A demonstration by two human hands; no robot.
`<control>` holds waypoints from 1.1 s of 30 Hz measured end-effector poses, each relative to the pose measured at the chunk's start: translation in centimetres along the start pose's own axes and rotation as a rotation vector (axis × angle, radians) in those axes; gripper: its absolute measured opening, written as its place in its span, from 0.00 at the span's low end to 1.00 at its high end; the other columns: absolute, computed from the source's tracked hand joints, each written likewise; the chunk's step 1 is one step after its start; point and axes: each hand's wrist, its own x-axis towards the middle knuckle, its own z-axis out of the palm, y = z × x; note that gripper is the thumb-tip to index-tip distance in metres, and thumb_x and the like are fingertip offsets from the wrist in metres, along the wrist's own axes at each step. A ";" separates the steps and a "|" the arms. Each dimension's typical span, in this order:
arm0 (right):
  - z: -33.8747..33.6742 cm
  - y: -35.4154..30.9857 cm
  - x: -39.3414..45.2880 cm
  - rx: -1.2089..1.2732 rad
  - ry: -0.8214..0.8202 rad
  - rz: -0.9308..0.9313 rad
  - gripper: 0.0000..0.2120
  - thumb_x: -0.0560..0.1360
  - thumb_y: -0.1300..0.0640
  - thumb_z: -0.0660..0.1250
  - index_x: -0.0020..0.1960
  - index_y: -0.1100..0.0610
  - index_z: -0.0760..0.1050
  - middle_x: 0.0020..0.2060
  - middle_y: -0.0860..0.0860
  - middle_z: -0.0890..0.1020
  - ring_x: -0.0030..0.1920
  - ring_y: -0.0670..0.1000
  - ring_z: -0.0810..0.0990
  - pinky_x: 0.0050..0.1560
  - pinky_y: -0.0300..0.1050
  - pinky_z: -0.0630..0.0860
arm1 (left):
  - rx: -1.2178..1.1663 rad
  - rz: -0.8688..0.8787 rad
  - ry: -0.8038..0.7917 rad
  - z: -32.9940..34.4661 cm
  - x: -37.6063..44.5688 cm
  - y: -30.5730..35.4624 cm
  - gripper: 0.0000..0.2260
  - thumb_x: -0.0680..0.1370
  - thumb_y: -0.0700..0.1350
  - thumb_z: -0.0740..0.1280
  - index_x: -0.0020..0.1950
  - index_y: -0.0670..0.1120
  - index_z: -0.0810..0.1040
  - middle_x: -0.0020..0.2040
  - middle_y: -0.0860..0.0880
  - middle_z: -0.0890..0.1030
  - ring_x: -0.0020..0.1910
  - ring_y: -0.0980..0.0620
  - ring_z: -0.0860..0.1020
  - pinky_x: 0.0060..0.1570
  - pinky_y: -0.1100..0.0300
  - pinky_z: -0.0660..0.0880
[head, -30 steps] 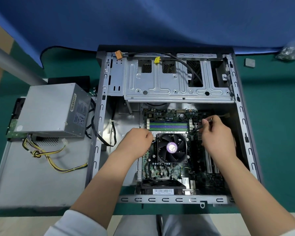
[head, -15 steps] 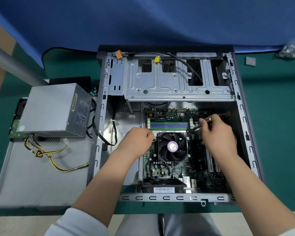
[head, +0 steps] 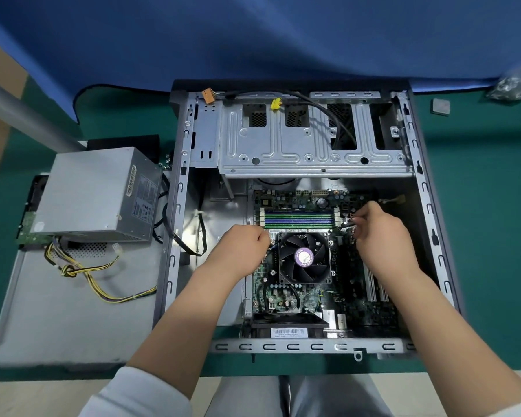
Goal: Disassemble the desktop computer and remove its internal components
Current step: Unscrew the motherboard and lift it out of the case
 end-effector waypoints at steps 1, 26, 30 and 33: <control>0.0 0.0 0.0 -0.030 -0.003 -0.026 0.11 0.71 0.70 0.62 0.51 0.58 0.72 0.47 0.52 0.83 0.45 0.56 0.79 0.38 0.41 0.64 | 0.004 0.001 0.000 0.0 0.0 0.0 0.17 0.81 0.46 0.53 0.45 0.38 0.77 0.41 0.42 0.79 0.41 0.45 0.75 0.40 0.58 0.71; -0.8 -0.9 0.9 -0.221 0.075 -0.151 0.08 0.79 0.48 0.56 0.45 0.52 0.66 0.36 0.52 0.80 0.29 0.56 0.67 0.30 0.45 0.59 | -0.006 0.001 0.012 -0.3 0.2 -0.1 0.16 0.80 0.47 0.55 0.44 0.39 0.77 0.42 0.42 0.80 0.42 0.44 0.77 0.39 0.58 0.71; -0.8 -0.6 0.8 -0.273 0.067 -0.133 0.08 0.80 0.53 0.56 0.55 0.54 0.70 0.31 0.53 0.78 0.28 0.56 0.69 0.26 0.45 0.54 | -0.005 -0.001 0.033 -0.2 0.3 0.0 0.16 0.80 0.47 0.56 0.48 0.39 0.79 0.47 0.43 0.81 0.43 0.45 0.78 0.41 0.58 0.73; -0.8 -0.7 0.6 -0.144 0.018 -0.075 0.13 0.76 0.56 0.59 0.60 0.53 0.66 0.30 0.48 0.72 0.29 0.53 0.69 0.27 0.44 0.58 | -0.001 0.003 0.034 -0.3 0.3 -0.1 0.16 0.80 0.47 0.56 0.47 0.40 0.79 0.47 0.43 0.81 0.42 0.46 0.78 0.39 0.60 0.72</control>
